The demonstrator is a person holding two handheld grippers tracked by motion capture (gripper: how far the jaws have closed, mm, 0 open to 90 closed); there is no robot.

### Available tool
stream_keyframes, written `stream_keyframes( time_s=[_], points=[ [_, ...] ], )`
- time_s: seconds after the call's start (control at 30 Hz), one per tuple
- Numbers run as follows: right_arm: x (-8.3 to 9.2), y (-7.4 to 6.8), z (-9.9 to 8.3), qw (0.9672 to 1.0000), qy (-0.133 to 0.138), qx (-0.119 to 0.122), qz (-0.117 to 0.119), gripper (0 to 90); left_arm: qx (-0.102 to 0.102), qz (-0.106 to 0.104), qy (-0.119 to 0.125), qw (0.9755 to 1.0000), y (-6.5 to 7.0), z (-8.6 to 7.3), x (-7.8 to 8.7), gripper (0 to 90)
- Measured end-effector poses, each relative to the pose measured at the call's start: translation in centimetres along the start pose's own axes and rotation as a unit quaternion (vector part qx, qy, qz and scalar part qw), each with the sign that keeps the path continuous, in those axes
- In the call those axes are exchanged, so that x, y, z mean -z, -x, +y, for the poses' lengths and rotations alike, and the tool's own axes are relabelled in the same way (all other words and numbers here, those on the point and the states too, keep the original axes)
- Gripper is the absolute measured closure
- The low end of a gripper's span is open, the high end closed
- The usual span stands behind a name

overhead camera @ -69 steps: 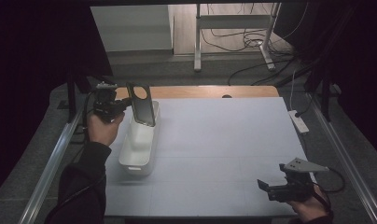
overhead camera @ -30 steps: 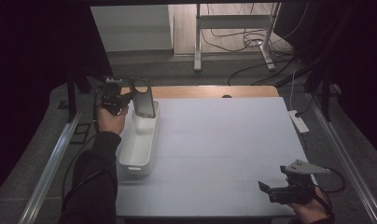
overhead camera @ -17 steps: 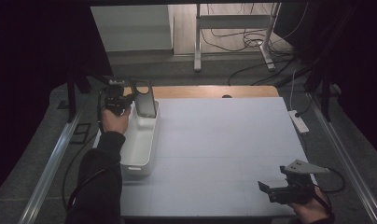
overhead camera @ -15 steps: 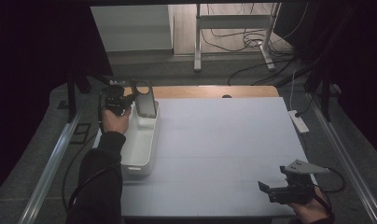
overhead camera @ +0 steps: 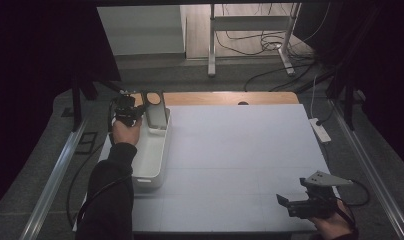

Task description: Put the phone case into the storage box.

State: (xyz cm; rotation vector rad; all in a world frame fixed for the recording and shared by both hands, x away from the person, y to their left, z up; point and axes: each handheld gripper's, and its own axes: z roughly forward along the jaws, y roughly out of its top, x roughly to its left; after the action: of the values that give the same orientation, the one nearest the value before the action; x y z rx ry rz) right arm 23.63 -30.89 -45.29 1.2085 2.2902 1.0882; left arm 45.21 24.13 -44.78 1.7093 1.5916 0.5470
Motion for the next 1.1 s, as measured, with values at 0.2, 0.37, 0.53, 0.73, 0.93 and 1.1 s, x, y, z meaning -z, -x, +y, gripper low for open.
stream_keyframes(
  time_s=[0.2,0.37,0.53,0.73,0.93,1.1],
  points=[
    [0.0,0.0,0.0,1.0,0.0,0.0,0.0,0.9,-0.005,0.005,-0.004,1.0,0.04,-0.1,-0.28,88.9],
    [0.03,0.0,-0.02,1.0,0.001,0.0,-0.001,0.9,-0.006,0.008,-0.013,0.9999,0.0,-0.24,-0.63,88.6],
    [0.06,0.0,-0.02,1.0,0.002,0.001,-0.001,0.9,0.001,0.002,-0.014,0.9999,-0.25,-0.41,-0.8,83.2],
    [0.07,0.0,-0.02,1.0,0.002,0.0,-0.001,0.9,-0.005,-0.008,-0.017,0.9998,-0.21,-0.59,-0.64,76.8],
    [0.09,-0.03,-0.03,1.0,0.002,0.001,-0.001,0.9,-0.012,-0.025,-0.025,0.9993,-0.18,-0.69,-0.41,72.6],
    [0.07,-0.03,-0.02,1.0,0.002,0.001,-0.001,0.9,-0.017,-0.029,-0.026,0.9991,-0.28,-0.64,-0.1,69.3]
  ],
)
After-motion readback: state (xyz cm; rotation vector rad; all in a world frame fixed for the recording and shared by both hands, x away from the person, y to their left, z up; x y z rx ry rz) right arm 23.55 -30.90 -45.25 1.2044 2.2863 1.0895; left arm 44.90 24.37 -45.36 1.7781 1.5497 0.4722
